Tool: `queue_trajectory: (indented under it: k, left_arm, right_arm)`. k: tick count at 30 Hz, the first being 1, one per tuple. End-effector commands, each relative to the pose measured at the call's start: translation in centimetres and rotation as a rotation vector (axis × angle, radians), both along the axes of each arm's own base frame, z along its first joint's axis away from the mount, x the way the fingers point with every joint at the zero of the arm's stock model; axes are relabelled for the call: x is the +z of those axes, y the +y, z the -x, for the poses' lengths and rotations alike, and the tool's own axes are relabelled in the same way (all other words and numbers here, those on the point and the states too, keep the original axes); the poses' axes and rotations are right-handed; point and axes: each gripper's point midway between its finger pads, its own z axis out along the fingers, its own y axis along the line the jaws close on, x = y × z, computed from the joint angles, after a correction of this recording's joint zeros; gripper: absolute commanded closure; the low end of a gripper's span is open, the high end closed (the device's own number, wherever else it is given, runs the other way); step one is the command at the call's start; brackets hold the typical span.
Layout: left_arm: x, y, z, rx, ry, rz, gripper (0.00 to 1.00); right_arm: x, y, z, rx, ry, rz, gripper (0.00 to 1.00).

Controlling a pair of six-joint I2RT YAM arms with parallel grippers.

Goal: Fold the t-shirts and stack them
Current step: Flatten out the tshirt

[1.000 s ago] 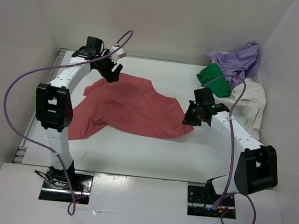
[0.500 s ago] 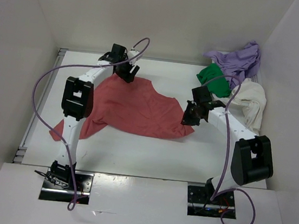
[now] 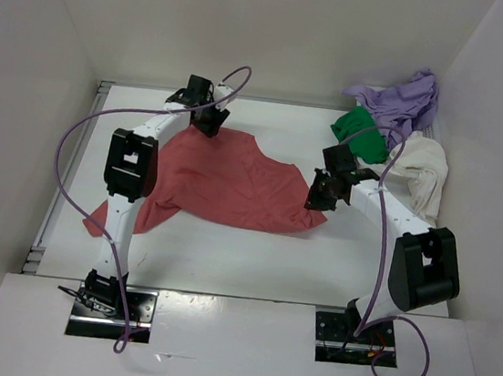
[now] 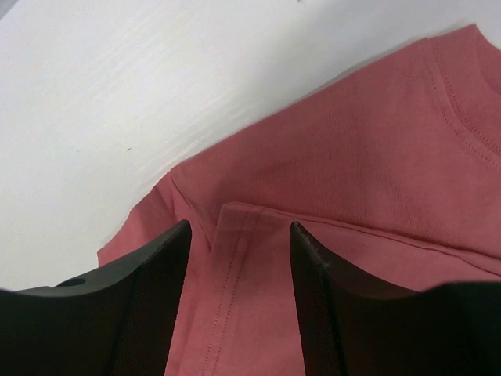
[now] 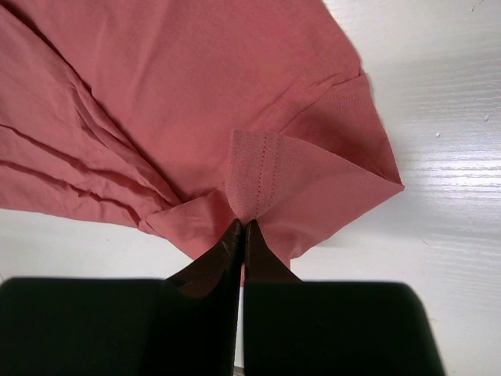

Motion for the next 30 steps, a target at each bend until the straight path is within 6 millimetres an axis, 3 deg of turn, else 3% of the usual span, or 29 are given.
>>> queue_trajectory:
  k: [1, 11, 14, 15, 16, 22, 28, 29, 30]
  left_arm:
    - [-1.4, -0.3, 0.5, -0.037, 0.031, -0.013, 0.39]
    - [-3.5, -0.8, 0.2, -0.04, 0.074, -0.028, 0.37]
    - [-2.6, -1.0, -0.2, -0.046, 0.058, -0.018, 0.52]
    - [-2.6, -1.0, -0.2, -0.046, 0.058, -0.018, 0.65]
    - [-2.6, -1.0, -0.2, -0.046, 0.058, -0.018, 0.71]
    - [-2.6, -0.9, 0.4, -0.046, 0.057, -0.018, 1.0]
    - [1.5, -1.1, 0.9, -0.084, -0.007, -0.01, 1.0]
    - [3.9, -0.8, 0.8, -0.087, -0.046, 0.009, 1.0]
    - [5.0, -1.0, 1.0, -0.094, -0.055, 0.018, 1.0]
  right_arm:
    - [1.3, -0.1, -1.2, 0.009, -0.045, 0.008, 1.0]
    - [0.8, -0.4, -1.0, 0.005, -0.03, 0.021, 1.0]
    - [0.8, -0.4, -1.0, 0.005, -0.03, 0.021, 1.0]
    - [0.8, -0.4, -1.0, 0.005, -0.03, 0.021, 1.0]
    - [0.8, -0.4, -1.0, 0.005, -0.03, 0.021, 1.0]
    - [0.8, -0.4, -1.0, 0.005, -0.03, 0.021, 1.0]
    - [1.4, -1.0, -0.9, -0.003, -0.04, 0.052, 1.0]
    - [2.5, -1.2, -1.6, -0.005, -0.072, 0.048, 1.0]
    - [3.1, -1.8, -1.7, -0.022, -0.073, 0.048, 1.0]
